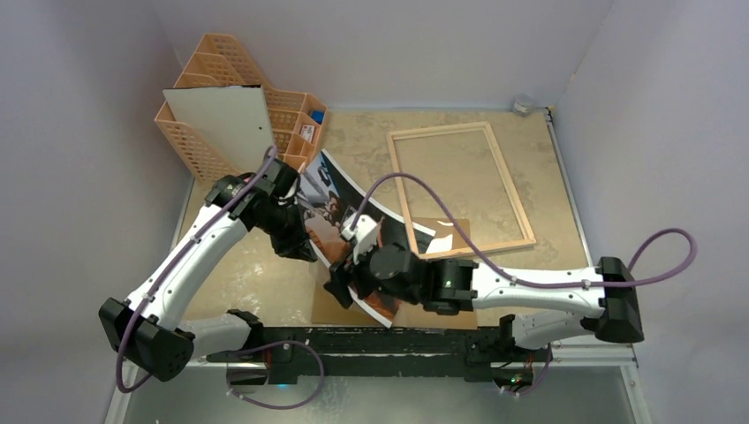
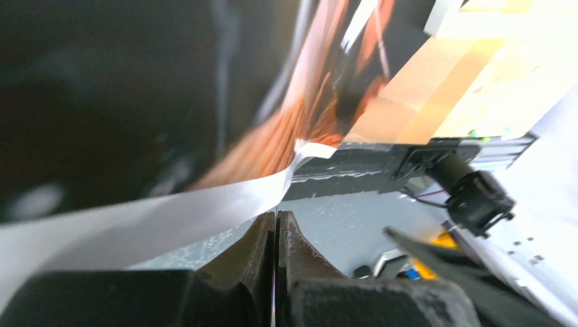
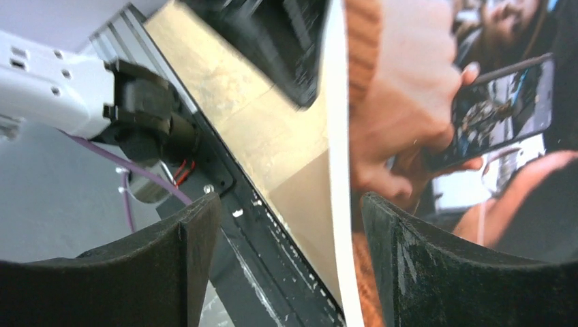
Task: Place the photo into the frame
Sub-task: Pick up the photo frame item at the center of the board.
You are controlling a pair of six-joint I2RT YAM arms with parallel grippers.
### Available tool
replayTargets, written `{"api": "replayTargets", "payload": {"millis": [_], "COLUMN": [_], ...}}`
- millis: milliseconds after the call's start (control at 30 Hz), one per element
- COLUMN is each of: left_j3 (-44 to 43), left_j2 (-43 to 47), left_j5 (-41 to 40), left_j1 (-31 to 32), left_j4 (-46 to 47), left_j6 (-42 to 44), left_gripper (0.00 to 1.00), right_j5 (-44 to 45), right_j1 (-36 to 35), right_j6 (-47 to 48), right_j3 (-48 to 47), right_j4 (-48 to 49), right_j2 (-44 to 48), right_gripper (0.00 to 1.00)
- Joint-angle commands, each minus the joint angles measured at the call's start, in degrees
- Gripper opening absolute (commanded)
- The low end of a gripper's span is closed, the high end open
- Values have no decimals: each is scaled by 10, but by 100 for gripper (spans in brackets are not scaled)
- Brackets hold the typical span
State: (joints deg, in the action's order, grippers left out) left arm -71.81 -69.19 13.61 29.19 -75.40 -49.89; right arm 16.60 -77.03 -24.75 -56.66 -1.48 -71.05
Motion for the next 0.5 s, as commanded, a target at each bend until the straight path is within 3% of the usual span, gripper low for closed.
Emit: {"api": "replayTargets", "payload": {"millis": [0, 167, 467], "left_j3": [8, 8, 8], "left_j2": [-2, -21, -27], "left_j5": [61, 92, 117], "left_j1": [-52, -58, -61], "left_j4": [32, 53, 59], "left_j6": [8, -2, -9], "left_gripper": [0, 0, 0], "right_j5": [151, 207, 263], "right_j1": [-55, -97, -113], "right_j6": [-21, -8, -42], "right_j3": [-58, -98, -170], "right_j4": [-79, -96, -141], "right_j2": [-36, -82, -178], "right_gripper": [76, 66, 62]}}
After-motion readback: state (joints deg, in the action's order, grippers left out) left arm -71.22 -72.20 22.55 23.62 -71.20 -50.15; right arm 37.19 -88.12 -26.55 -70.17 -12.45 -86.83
